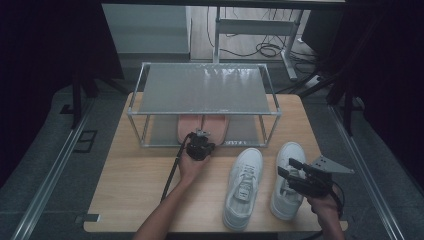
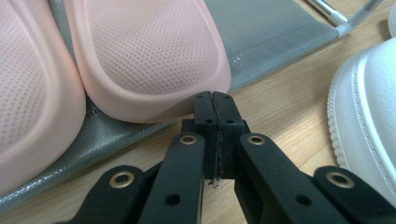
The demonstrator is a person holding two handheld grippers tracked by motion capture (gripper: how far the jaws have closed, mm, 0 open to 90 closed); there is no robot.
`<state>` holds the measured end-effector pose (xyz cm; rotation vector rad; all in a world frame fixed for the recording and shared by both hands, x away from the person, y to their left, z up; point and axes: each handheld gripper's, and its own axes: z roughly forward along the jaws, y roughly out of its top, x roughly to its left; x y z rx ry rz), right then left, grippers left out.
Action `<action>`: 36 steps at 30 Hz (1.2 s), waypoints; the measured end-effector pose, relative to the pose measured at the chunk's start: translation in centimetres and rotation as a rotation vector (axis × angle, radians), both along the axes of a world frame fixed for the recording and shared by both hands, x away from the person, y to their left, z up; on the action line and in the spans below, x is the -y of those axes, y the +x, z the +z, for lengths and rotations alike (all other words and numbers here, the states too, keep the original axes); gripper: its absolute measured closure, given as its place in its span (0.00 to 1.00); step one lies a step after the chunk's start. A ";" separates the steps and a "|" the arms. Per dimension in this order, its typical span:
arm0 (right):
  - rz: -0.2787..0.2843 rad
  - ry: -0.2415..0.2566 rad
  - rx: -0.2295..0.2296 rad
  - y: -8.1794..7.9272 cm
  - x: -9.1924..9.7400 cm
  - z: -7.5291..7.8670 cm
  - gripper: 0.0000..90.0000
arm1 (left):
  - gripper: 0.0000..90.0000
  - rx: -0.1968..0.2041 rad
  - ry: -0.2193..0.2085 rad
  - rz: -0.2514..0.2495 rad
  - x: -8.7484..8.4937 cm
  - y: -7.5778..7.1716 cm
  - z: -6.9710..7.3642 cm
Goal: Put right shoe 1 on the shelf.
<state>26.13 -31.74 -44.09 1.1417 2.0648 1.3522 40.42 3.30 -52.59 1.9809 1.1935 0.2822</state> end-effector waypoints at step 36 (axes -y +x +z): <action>0.002 -0.005 -0.001 0.0 -0.1 -0.1 0.48 | 0.82 0.075 0.024 -0.025 -3.2 -4.7 1.6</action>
